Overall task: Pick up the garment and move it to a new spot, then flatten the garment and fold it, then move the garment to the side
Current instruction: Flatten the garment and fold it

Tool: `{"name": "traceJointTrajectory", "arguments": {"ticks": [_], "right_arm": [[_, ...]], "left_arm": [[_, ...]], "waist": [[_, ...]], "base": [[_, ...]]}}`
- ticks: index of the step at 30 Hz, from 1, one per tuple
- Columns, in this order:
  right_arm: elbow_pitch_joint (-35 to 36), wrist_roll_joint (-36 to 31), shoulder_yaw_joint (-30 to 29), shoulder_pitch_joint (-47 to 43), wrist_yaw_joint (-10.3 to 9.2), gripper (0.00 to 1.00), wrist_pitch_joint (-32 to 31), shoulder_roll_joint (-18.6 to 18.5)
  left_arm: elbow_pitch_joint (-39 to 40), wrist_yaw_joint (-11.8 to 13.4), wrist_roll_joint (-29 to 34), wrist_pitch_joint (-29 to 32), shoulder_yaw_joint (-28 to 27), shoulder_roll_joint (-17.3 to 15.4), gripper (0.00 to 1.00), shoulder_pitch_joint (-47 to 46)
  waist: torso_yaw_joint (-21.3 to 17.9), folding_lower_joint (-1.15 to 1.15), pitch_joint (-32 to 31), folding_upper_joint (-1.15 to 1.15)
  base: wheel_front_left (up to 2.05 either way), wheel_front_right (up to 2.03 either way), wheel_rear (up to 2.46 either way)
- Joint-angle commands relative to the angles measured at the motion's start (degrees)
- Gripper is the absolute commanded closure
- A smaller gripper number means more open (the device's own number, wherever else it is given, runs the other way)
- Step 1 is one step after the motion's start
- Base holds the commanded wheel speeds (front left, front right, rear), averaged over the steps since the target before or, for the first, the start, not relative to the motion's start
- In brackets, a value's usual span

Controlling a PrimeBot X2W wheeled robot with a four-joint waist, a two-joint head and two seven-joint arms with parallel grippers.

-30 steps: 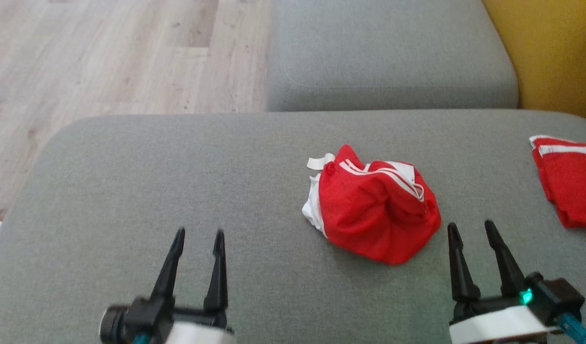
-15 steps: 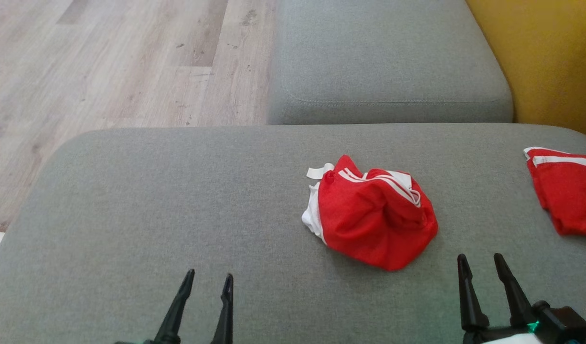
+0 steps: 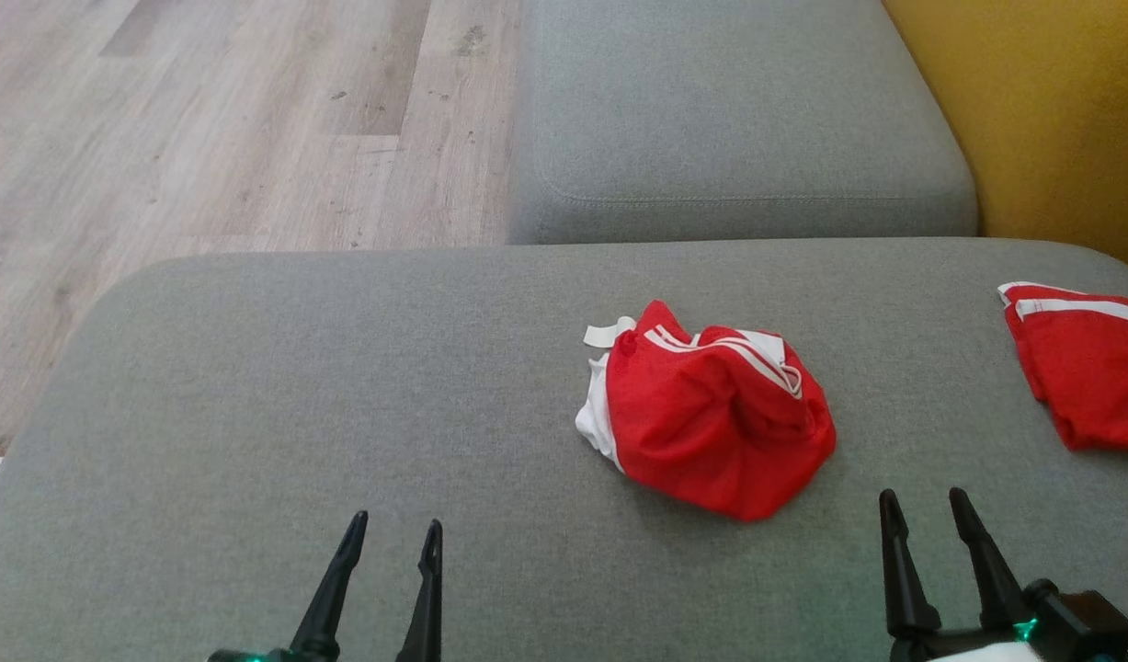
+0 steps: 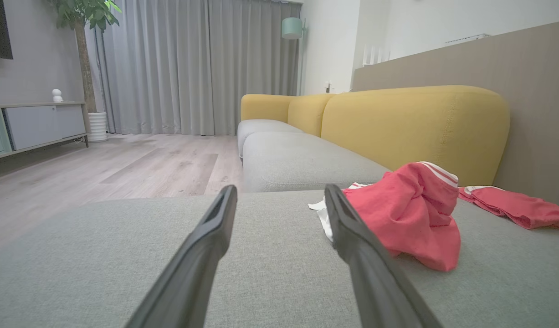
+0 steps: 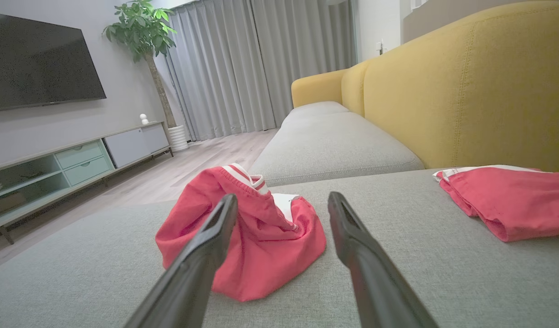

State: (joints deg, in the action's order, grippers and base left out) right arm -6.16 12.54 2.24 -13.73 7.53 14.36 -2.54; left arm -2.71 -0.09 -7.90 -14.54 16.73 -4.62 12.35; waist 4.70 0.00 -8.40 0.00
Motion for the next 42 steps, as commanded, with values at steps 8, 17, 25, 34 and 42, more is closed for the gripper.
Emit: {"name": "traceJointTrajectory", "arguments": {"ticks": [8,17,25,34,42], "right_arm": [[1.77,0.17,1.25,1.89,-0.04,0.0,0.63,-0.34],[1.91,0.19,1.31,2.31,-0.04,0.0,0.63,-0.34],[1.72,-1.44,3.78,4.47,-0.04,0.0,0.63,-0.34],[2.33,-1.18,4.67,8.23,-0.04,0.0,0.63,-1.66],[2.25,-0.89,4.53,10.63,-0.04,0.0,0.63,-1.62]], "left_arm": [[1.73,-0.71,0.6,-0.46,-3.04,1.44,0.0,-0.95],[0.75,-2.59,2.9,-0.46,-2.21,1.6,0.0,-3.85],[-6.54,-6.75,6.32,-0.46,7.91,1.63,0.0,-20.29],[-19.41,-7.37,5.27,6.11,30.68,1.71,0.0,-45.97],[-25.31,-7.38,0.21,6.39,39.15,1.73,0.0,-59.27]], "waist": [[0.51,0.0,-0.1,0.0],[0.47,0.0,1.18,0.0],[-3.06,0.0,5.6,0.0],[-7.88,0.0,14.14,0.0],[-10.59,0.0,18.21,0.0]], "base": [[0.0,0.0,0.0],[0.0,0.0,0.0],[0.0,0.0,0.0],[0.0,0.0,0.0],[0.0,0.0,0.0]]}}
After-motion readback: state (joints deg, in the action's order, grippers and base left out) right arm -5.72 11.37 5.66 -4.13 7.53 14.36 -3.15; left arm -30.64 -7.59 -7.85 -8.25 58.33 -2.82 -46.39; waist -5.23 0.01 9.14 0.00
